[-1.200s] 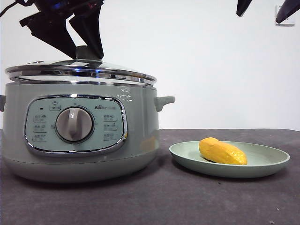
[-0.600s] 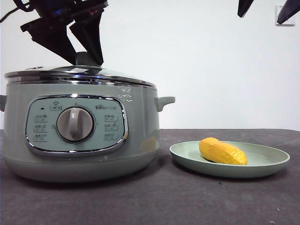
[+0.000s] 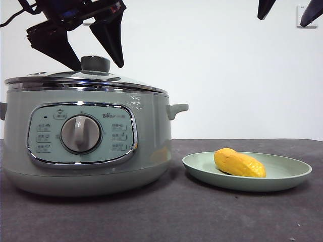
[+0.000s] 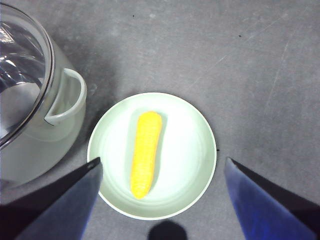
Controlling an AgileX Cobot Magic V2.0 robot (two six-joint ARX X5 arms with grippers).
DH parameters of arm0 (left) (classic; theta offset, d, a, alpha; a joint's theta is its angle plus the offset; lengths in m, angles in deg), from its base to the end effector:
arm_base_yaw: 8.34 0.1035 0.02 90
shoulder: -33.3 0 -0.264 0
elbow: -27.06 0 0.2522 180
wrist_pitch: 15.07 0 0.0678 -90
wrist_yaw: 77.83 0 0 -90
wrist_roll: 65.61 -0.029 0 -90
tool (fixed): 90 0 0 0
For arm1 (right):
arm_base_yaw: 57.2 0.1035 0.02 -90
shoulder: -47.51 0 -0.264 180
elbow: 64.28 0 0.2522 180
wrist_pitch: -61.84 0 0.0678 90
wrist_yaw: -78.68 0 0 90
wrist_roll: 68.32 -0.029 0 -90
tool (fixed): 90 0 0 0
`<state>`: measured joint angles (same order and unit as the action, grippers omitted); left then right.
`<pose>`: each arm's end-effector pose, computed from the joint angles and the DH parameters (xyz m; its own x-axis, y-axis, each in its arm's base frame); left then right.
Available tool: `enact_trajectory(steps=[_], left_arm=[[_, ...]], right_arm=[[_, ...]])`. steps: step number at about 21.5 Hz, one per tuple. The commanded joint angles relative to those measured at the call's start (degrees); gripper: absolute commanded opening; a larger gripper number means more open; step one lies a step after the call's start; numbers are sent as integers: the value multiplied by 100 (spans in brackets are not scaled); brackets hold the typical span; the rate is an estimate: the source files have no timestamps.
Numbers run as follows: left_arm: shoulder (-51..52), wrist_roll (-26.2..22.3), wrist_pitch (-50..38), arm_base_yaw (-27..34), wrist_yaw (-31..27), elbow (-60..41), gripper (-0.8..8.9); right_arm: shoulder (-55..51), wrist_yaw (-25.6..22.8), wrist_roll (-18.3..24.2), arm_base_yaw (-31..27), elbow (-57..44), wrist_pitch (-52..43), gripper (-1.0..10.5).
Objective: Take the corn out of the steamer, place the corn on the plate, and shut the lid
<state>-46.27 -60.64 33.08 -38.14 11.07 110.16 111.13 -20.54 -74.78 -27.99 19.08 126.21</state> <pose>0.2544 -0.1450 0.3107 0.6271 -0.3370 -0.7023 0.4304 0.9014 -0.0482 0.1844 0.0978 0.3574 0.6913 0.2030 -0.6934 -0.3108 0.9500 -0.0318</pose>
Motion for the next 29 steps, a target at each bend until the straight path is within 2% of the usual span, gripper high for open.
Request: enact_trajectory(steps=[1,3,6,7,9,12,16,19,24,29], left_arm=[[293,-28,-31,-31,-4,13,469],[662,-28,96,-72,-9,15,439],[1283,-291,601,-138,-77,13,63],[1480,-361,754,-138,-234,2,-14],[1845,-376,815,-142,-654,-96,-9],[2522,-378,542,-149,-682,-660,-9],[3606,-376,-240,-175,-693,-2033,-9],[4426,-374,-656,-175,-688,-2848,-9],[4699,-350,-361,-175,-673,-2918,-3],[4647,-350,-262,-173,-664,-2918,-3]], right_arm=[[2,-13,50,0,-35,-22,405],[0,-11,57,0,-39,-22,381],[-157,-13,96,7,-264,-201,145],[-282,-13,96,11,-420,-334,77],[-643,-11,94,11,-837,-715,23],[-1456,-13,90,11,-1720,-1473,23],[-2647,-15,72,11,-2988,-2494,-12],[-3377,-28,-79,9,-3659,-2861,-12],[-3440,-459,-120,4,-3689,-2717,3],[-3438,-446,-116,7,-3687,-2645,3]])
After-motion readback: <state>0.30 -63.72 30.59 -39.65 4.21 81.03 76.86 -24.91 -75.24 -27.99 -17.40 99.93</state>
